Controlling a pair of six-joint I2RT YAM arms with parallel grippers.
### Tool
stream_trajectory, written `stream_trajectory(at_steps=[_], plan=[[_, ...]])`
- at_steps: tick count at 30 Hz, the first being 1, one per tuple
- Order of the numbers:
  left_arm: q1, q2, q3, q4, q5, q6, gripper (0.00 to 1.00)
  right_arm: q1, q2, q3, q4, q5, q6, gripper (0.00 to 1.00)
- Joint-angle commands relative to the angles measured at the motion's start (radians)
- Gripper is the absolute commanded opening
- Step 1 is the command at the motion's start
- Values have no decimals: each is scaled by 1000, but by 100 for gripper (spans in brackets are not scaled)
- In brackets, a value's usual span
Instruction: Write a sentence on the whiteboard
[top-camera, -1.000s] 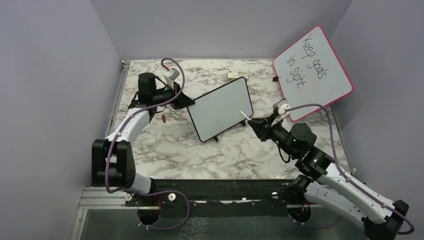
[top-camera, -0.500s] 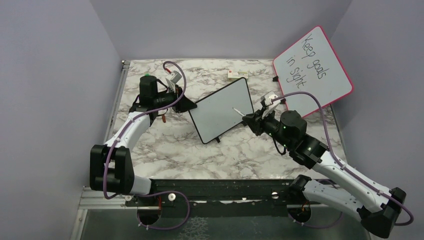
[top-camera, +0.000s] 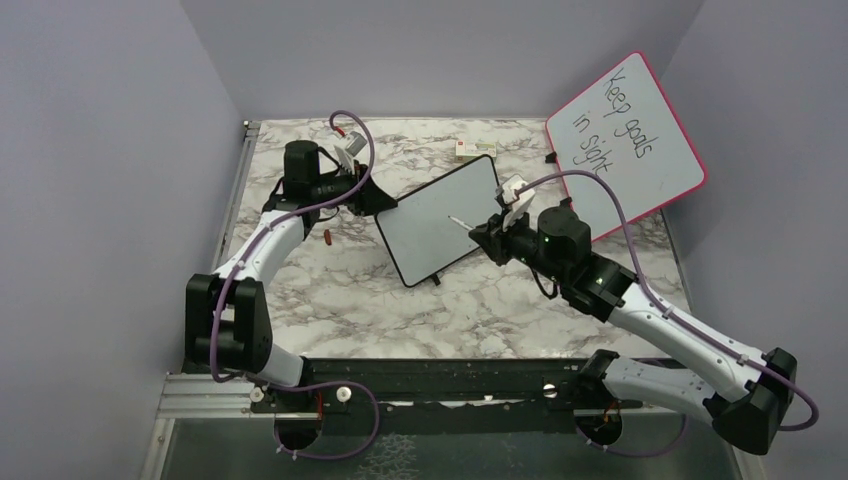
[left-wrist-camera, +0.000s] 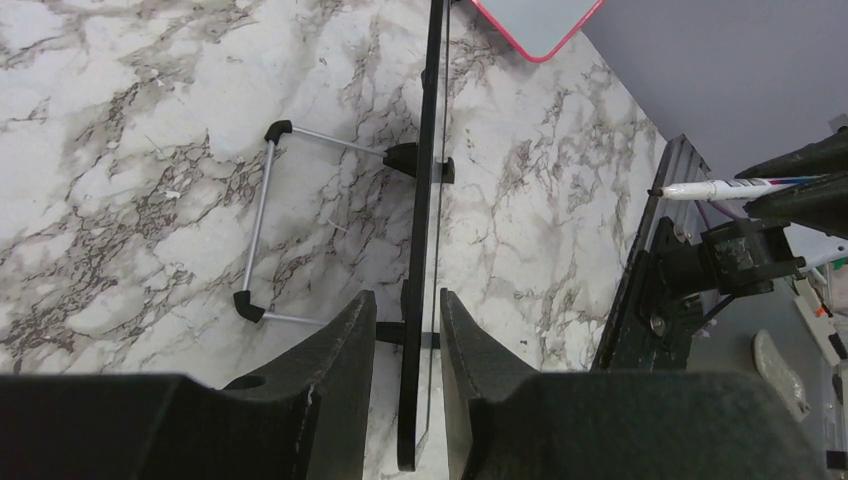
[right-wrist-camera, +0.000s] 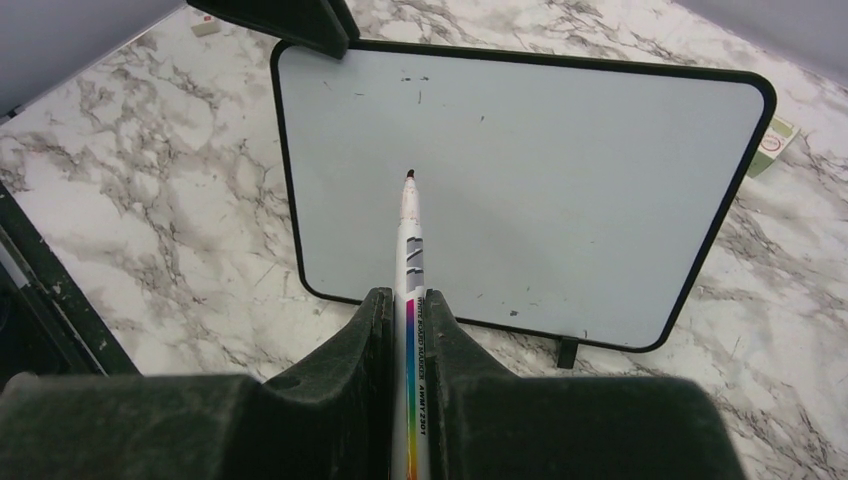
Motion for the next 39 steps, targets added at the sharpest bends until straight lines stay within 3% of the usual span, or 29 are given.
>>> stream_trajectory(at_steps=[1,8,13,15,39], plan=[[-18,36,22,-2,30,-13,30,23,24,46,27,-10,-25,1],[-29,65,19,-2,51,-13,23,100,96,62,73,70,-65,1],[-29,91,21,-1,81,-2,11,165,156,75,127,139,-110,1],[-29,100,19,1,104,2,0,197,182,84,154,181,-136,1],[-78,142,-1,6,135,12,0,348,446,214,182,424,-195,1]])
